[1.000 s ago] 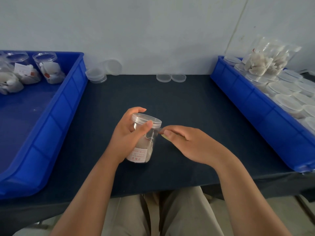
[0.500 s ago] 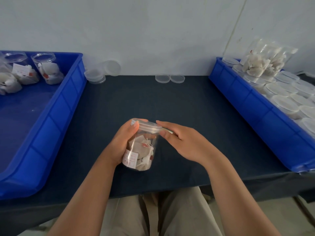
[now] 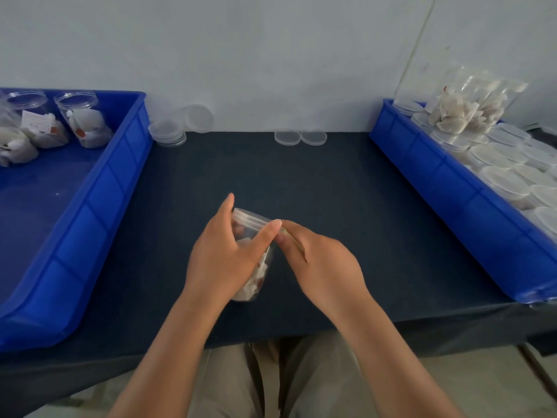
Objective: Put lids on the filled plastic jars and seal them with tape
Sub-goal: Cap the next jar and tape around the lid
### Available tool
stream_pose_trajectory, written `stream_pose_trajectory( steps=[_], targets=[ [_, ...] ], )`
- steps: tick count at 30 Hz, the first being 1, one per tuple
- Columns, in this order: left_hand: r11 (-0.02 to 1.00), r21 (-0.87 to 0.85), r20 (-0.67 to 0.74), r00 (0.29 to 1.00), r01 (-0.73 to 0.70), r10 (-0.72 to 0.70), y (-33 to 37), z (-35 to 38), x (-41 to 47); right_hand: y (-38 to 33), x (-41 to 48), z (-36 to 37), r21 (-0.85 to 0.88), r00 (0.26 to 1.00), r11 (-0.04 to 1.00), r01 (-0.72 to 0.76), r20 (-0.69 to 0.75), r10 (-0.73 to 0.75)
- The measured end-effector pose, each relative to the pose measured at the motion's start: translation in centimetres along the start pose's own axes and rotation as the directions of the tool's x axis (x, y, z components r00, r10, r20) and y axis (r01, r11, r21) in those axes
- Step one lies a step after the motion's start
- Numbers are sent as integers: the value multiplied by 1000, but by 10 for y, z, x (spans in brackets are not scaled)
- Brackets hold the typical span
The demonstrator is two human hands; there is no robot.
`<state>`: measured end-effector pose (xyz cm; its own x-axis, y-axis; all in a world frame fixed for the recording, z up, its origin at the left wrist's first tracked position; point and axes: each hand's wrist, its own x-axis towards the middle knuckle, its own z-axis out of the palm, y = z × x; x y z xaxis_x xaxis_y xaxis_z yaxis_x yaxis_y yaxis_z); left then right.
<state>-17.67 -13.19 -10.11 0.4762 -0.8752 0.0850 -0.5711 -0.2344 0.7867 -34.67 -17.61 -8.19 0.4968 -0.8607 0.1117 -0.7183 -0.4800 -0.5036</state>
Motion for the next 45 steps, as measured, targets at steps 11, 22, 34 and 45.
stream_pose_trajectory(
  steps=[11,22,34,45],
  targets=[
    [998,-58,11,1000,14,-14,-3,-9,11,20,5,-10,179,980,984,-17,198,-19],
    [935,-355,192,977,-18,91,-22,-32,23,28,33,-13,173,972,984,51,219,-89],
    [906,-415,-20,996,-83,82,-25,-17,20,14,22,-2,147,991,987,57,109,-74],
    [991,-132,-61,998,-8,0,-8,-2,4,10,12,1,148,992,988,38,112,-55]
  ],
)
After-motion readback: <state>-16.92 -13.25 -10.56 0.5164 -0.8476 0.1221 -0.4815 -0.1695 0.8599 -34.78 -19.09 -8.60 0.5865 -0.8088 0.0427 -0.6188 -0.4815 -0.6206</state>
